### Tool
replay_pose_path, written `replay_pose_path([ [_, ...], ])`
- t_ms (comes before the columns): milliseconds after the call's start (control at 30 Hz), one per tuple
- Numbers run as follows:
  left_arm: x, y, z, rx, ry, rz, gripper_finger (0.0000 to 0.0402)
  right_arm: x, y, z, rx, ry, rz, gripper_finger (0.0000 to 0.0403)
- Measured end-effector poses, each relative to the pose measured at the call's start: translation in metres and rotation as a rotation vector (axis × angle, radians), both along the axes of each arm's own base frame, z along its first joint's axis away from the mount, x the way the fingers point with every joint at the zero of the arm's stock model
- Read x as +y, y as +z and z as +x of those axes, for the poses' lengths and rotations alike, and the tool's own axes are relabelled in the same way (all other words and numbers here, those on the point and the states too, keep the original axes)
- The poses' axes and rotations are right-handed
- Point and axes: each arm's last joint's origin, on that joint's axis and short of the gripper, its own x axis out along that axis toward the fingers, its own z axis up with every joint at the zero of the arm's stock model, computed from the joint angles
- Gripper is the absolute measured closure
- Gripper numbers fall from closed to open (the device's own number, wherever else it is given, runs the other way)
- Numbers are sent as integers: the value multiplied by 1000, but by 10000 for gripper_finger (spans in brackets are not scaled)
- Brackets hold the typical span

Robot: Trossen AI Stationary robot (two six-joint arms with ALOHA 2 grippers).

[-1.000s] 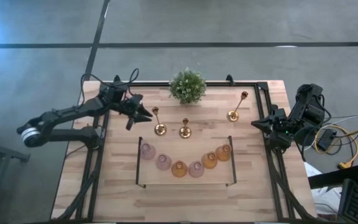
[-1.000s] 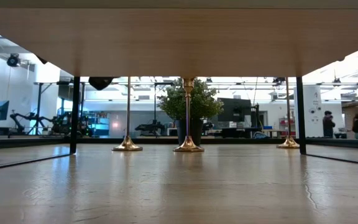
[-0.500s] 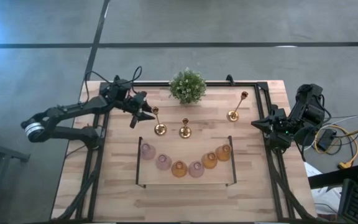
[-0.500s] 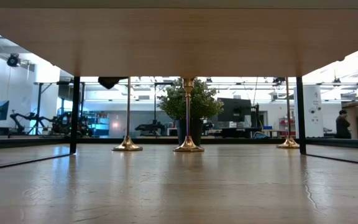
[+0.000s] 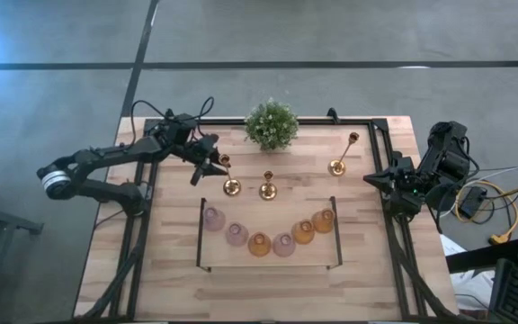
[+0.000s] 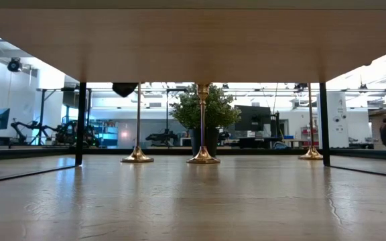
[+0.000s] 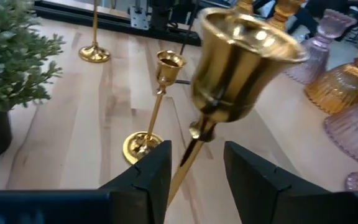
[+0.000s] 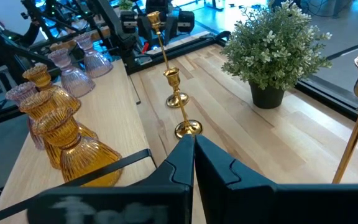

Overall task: Pick & Place candle stick holders
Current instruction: Put the bottom left gold candle holder on the shelf

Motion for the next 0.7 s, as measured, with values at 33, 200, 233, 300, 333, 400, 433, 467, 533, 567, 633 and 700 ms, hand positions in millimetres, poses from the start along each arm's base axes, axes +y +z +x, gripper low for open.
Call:
replay_pose_path([
  [33,0,0,0,-2,-5,4,255,0,0,0,0,0,0,394],
  [200,0,0,0,-7,-10,16,284,0,0,0,0,0,0,394],
  [233,0,0,0,-9,-13,23,292,0,0,0,0,0,0,394],
  [300,0,0,1,-15,-18,39,307,0,0,0,0,0,0,394],
  [333,0,0,1,-20,-22,51,316,0,0,0,0,0,0,394],
  [400,1,-2,2,-24,-27,67,340,0,0,0,0,0,0,394],
  [433,1,-2,2,-25,-31,73,357,0,0,0,0,0,0,394],
  [467,2,-2,3,-30,-35,85,374,0,0,0,0,0,0,394],
  [533,2,-2,3,-29,-56,59,383,0,0,0,0,0,0,394],
  [567,1,-2,4,-31,-57,61,383,0,0,0,0,0,0,394],
  [633,2,0,4,-33,-55,61,383,0,0,0,0,0,0,394],
  [700,2,6,5,-42,-51,65,383,0,0,0,0,0,0,394],
])
